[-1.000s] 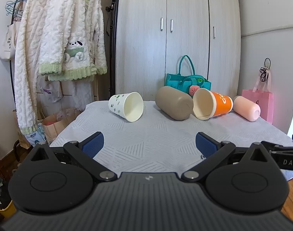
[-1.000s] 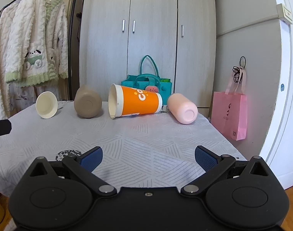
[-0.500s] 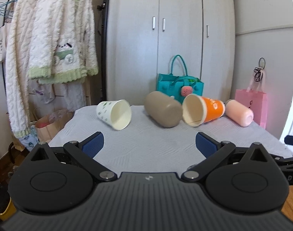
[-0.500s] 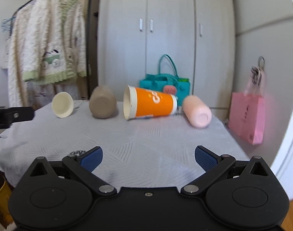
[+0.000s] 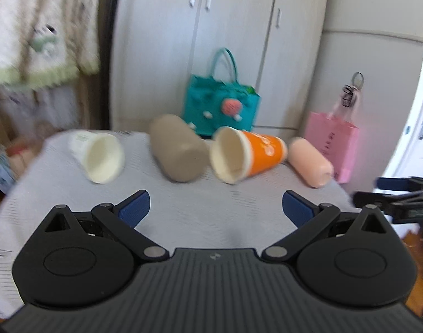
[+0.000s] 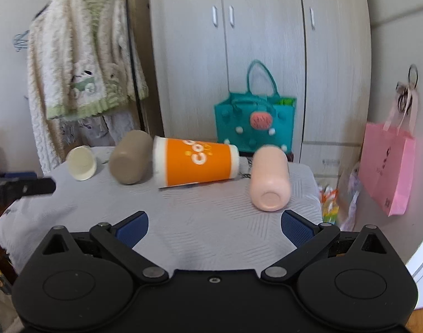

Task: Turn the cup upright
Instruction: 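Move the right gripper to the pink tumbler and close around it, then lift the pink tumbler with the right gripper and rotate it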

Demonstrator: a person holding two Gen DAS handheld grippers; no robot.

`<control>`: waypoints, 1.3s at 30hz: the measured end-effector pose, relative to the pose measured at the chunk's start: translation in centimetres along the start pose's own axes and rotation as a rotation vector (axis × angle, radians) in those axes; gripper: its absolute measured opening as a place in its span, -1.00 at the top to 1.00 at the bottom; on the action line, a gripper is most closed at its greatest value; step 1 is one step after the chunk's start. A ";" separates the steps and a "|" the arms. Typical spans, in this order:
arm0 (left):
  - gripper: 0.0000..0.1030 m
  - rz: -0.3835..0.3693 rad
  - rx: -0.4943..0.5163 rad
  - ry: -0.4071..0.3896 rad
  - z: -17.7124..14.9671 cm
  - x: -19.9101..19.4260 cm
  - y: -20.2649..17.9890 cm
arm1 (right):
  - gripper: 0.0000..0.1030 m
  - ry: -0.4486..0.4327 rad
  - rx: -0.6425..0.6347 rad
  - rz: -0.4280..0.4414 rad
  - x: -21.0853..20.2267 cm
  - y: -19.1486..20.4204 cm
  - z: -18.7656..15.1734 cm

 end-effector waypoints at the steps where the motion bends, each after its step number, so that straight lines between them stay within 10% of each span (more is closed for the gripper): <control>1: -1.00 -0.010 0.000 0.008 0.1 0.6 -0.5 | -0.99 0.017 -0.003 0.007 0.9 -0.4 0.3; 17: -0.97 -0.103 -0.064 0.122 1.4 9.6 -6.2 | -0.76 0.101 -0.057 0.026 8.8 -5.5 2.1; 39: -0.96 -0.125 -0.139 0.191 0.7 11.9 -2.5 | -0.31 0.206 -0.014 -0.007 14.3 -7.7 2.6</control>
Point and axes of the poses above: each gripper's, at about its wrist camera, not at the fingertips, and x roughly the way its jaws point, y to its left, z to its top, the point moved 3 cm from there along x, roughly the way its jaws point, and after that the axes turned 8 degrees about -x, right-handed, at the moved point
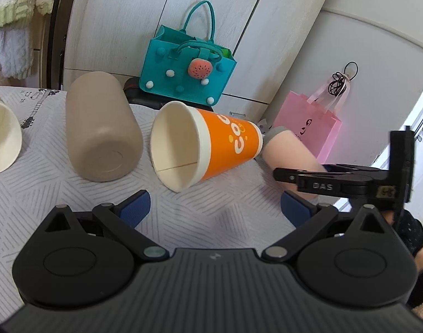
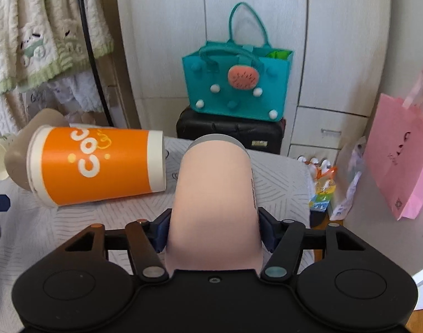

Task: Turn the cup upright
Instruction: 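Lift the pink tumbler with the right gripper and rotate it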

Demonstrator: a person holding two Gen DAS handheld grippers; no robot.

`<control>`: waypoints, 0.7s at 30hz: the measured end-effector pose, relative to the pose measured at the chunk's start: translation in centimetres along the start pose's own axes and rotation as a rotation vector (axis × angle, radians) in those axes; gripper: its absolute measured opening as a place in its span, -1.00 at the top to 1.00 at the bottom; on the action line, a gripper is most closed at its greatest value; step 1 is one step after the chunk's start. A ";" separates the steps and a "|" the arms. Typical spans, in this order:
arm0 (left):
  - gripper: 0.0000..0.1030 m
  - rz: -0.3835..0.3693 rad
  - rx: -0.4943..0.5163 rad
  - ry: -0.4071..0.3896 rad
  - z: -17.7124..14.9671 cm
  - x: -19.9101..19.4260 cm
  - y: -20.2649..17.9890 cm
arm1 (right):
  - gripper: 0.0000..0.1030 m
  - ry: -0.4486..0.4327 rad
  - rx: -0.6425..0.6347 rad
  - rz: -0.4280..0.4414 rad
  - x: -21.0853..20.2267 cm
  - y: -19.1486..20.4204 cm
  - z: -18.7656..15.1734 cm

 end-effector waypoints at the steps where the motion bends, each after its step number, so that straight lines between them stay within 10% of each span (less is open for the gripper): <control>1: -0.96 -0.004 0.003 -0.001 -0.1 -0.1 0.1 | -0.31 -0.009 0.002 -0.005 -0.6 0.1 -0.1; 21: -0.96 -0.007 0.005 -0.072 -2.4 -7.9 2.3 | -0.31 -0.212 -0.065 -0.036 -12.8 10.7 -4.1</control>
Point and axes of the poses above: each gripper's, at about its wrist camera, not at the fingertips, and x roughly the way its jaws point, y to its left, z to its top, the point moved 3 cm from there along x, roughly the way its jaws point, and after that the axes turned 8 degrees about -x, right-handed, at the moved point
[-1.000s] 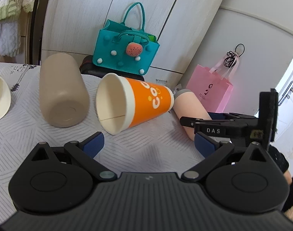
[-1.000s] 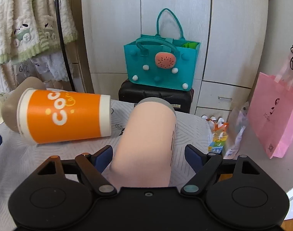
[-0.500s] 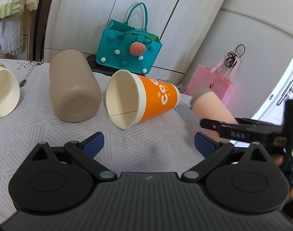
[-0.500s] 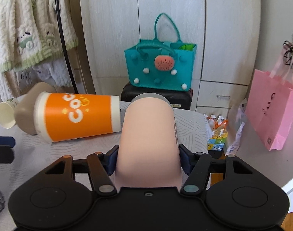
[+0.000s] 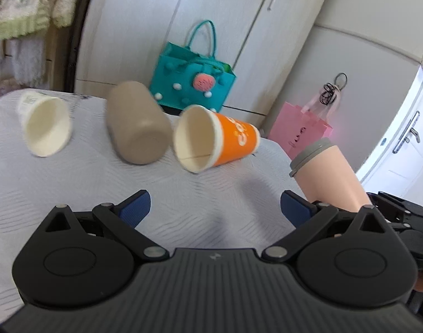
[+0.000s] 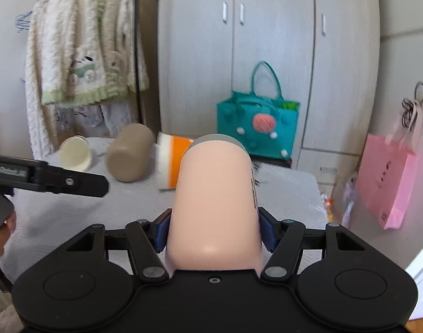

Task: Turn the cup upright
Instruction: 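Lift the pink tumbler with the right gripper and rotate it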

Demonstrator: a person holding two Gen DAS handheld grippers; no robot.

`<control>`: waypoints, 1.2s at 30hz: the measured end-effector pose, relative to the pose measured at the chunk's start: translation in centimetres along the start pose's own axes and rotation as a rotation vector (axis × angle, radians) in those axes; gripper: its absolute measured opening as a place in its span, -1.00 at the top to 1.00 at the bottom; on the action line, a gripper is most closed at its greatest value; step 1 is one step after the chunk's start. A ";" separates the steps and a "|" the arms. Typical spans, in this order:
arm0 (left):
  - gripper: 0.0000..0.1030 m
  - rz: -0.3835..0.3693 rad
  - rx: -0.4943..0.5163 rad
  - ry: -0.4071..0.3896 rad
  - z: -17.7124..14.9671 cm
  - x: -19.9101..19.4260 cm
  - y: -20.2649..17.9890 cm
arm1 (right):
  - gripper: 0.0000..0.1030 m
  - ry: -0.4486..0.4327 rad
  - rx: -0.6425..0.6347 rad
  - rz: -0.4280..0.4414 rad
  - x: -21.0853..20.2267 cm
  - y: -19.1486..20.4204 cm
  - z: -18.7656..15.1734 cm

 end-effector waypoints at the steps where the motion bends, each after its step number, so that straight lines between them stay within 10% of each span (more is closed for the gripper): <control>1: -0.96 -0.001 -0.003 -0.002 0.0 -0.6 0.4 | -0.31 -0.009 0.006 0.016 -0.2 0.6 0.2; 20: -0.96 0.132 -0.059 -0.040 0.6 -10.7 10.7 | -0.31 0.099 -0.016 0.232 4.2 14.2 1.6; 36: -0.95 0.066 -0.156 0.030 -0.1 -8.8 12.4 | -0.32 0.224 -0.128 0.265 6.8 16.9 1.2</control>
Point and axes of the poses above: each gripper's, at about its wrist camera, not at the fingertips, and x roughly the way its jaws point, y to its left, z to its top, the point moved 3 cm from there along x, roughly the way its jaws point, and after that the axes turned 8 degrees about -x, right-handed, at the moved point
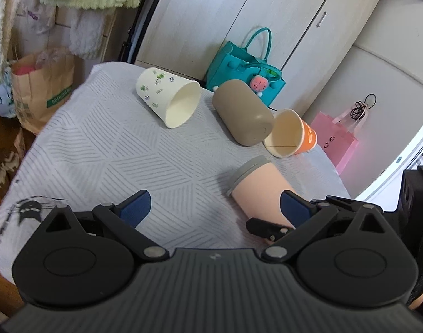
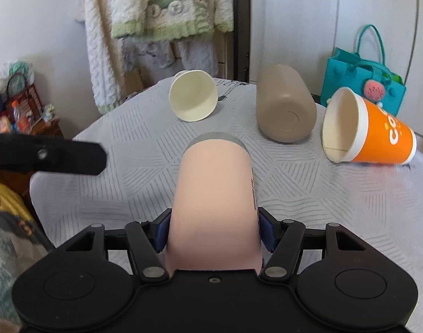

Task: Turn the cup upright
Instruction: 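Lift the pink tumbler with the right gripper and rotate it, then turn the pink tumbler lid-up and lower it onto the table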

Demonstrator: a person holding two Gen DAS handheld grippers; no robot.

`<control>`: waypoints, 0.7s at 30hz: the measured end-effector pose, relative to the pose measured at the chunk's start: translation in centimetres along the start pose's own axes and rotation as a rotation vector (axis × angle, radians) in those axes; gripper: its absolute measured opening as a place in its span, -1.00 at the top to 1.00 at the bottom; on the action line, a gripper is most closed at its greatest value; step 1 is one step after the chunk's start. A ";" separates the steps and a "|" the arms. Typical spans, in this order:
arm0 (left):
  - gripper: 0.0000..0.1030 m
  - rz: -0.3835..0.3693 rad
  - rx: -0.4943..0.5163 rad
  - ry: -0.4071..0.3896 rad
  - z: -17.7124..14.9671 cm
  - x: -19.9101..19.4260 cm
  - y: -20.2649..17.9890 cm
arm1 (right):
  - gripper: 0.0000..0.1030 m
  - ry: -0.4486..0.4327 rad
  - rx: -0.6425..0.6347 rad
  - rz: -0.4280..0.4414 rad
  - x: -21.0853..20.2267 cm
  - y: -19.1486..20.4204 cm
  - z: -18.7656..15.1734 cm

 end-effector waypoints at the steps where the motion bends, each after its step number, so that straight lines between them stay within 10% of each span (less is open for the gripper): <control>1: -0.95 -0.006 -0.007 0.005 0.0 0.2 0.0 | -0.38 -0.007 -0.020 0.002 -0.1 0.2 0.0; 8: -0.94 -0.043 -0.011 0.048 -0.1 1.9 -1.2 | -0.75 -0.069 -0.093 0.070 -2.5 0.1 0.5; 15: -0.92 -0.105 -0.053 0.112 -0.8 4.1 -2.1 | -0.76 0.059 -0.091 0.147 -1.1 -0.1 1.5; 21: -0.32 -0.187 -0.074 0.170 -1.7 5.4 -2.6 | -0.58 0.080 -0.007 0.153 -0.5 -1.4 1.7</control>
Point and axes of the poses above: each gripper's, at about its wrist camera, not at the fingertips, and x roughly the way its jaws point, y to its left, z to its top, the point moved 3 cm from there along x, roughly the way its jaws point, and after that the axes turned 8 degrees about -x, right-handed, at the moved point
